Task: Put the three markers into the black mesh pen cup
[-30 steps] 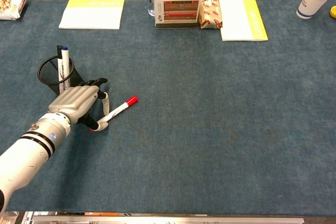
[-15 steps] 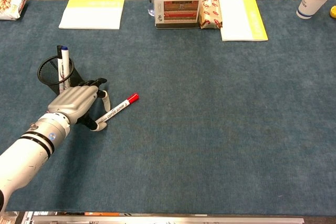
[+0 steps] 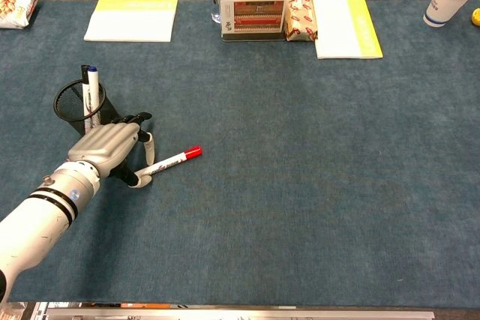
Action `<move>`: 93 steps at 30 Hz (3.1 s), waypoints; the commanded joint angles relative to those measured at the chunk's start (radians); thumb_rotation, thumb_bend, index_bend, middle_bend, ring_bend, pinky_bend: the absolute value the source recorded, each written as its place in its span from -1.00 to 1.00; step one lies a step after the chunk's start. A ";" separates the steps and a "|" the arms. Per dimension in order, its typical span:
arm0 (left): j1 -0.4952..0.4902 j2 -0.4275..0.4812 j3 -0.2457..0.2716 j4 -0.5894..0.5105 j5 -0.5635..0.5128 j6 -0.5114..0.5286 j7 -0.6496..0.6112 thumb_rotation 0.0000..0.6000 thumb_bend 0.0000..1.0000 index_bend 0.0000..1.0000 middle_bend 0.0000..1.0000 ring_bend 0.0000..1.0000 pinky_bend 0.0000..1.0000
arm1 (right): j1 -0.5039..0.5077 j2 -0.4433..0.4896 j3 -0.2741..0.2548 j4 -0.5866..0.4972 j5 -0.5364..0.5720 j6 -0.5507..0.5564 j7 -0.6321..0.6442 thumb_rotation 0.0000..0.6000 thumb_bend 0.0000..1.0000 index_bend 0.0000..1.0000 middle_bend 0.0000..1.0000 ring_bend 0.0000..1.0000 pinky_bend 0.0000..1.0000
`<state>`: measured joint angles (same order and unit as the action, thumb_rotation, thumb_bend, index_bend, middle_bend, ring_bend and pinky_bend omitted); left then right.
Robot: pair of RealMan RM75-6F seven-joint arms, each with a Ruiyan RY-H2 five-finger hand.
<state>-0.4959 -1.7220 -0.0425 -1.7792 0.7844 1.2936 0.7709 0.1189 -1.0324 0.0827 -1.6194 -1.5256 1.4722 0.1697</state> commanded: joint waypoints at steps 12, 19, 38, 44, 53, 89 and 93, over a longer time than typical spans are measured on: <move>0.002 0.004 0.000 -0.003 0.015 0.002 -0.012 1.00 -0.53 0.02 -1.00 -1.00 -0.86 | 0.000 0.000 0.000 0.000 0.000 0.000 0.000 1.00 -1.00 -0.73 -0.62 -0.78 -0.23; 0.001 0.006 0.004 -0.001 0.007 -0.001 -0.003 1.00 -0.53 -0.13 -1.00 -1.00 -0.86 | 0.000 0.000 0.000 0.000 -0.001 0.002 0.001 1.00 -1.00 -0.73 -0.62 -0.78 -0.23; -0.004 0.007 0.004 -0.006 -0.022 0.000 0.019 1.00 -0.53 0.04 -1.00 -1.00 -0.86 | -0.001 0.001 0.000 -0.001 -0.001 0.002 0.001 1.00 -1.00 -0.73 -0.62 -0.78 -0.23; -0.005 0.008 0.002 -0.006 -0.023 -0.001 0.017 1.00 -0.53 0.06 -0.97 -1.00 -0.86 | 0.000 0.000 0.000 0.000 -0.001 0.001 0.001 1.00 -1.00 -0.73 -0.62 -0.78 -0.23; -0.005 0.011 0.005 -0.003 -0.025 -0.002 0.014 1.00 -0.53 0.08 -0.96 -1.00 -0.86 | -0.001 0.001 0.000 -0.001 -0.003 0.004 0.001 1.00 -1.00 -0.73 -0.62 -0.78 -0.23; 0.001 0.058 0.016 -0.111 0.025 0.066 0.051 1.00 -0.42 0.19 -0.89 -1.00 -0.86 | -0.002 0.001 0.001 0.000 0.001 0.003 0.003 1.00 -1.00 -0.73 -0.62 -0.78 -0.23; 0.001 0.074 0.013 -0.135 0.030 0.086 0.069 1.00 -0.42 0.19 -0.89 -1.00 -0.86 | -0.001 0.001 0.001 -0.001 0.000 0.003 0.002 1.00 -1.00 -0.73 -0.62 -0.78 -0.23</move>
<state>-0.4945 -1.6508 -0.0282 -1.9108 0.8126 1.3773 0.8368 0.1175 -1.0316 0.0833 -1.6202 -1.5255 1.4748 0.1711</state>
